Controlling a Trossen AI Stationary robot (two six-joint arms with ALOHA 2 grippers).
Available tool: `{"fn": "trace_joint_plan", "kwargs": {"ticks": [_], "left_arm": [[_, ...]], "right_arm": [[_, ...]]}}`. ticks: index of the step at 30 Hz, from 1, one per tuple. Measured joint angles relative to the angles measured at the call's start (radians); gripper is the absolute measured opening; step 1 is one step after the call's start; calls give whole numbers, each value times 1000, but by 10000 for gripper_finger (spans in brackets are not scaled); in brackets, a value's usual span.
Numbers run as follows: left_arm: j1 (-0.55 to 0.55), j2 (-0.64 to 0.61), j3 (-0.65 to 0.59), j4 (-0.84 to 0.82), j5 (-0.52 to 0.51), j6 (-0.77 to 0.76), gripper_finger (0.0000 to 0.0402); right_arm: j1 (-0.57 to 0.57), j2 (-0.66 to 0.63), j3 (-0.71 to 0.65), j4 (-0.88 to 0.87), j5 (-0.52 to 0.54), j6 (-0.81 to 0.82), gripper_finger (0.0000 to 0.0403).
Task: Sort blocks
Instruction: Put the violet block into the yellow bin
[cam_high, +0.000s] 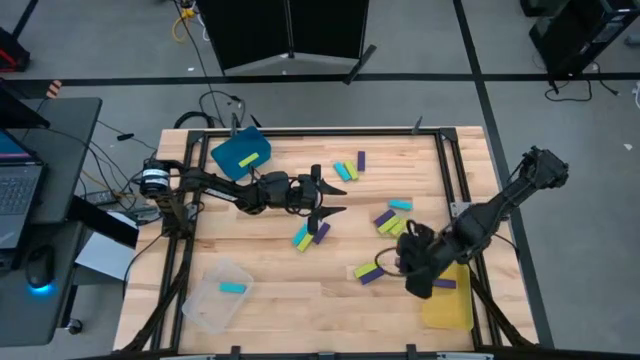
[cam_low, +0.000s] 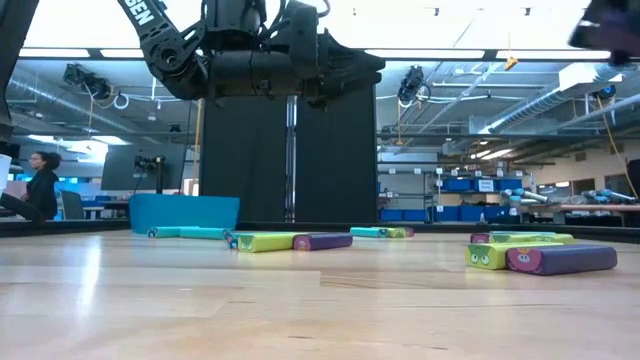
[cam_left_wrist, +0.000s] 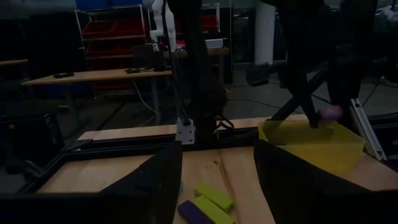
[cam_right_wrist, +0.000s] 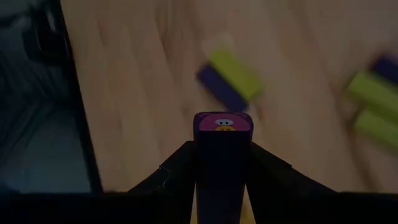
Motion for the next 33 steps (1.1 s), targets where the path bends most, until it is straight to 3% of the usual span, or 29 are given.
{"fn": "trace_joint_plan", "kwargs": {"ticks": [8,13,23,33], "left_arm": [[3,-1,0,-37,0,0,206],[15,-1,0,-49,1,0,206],[27,-1,0,-46,6,1,206],[27,-1,0,-44,13,2,206]], "right_arm": [[145,69,0,-80,-136,241,120],[215,142,0,-84,-228,309,120],[269,284,-1,-137,-340,248,120],[269,278,-89,-88,-350,179,120]]}}
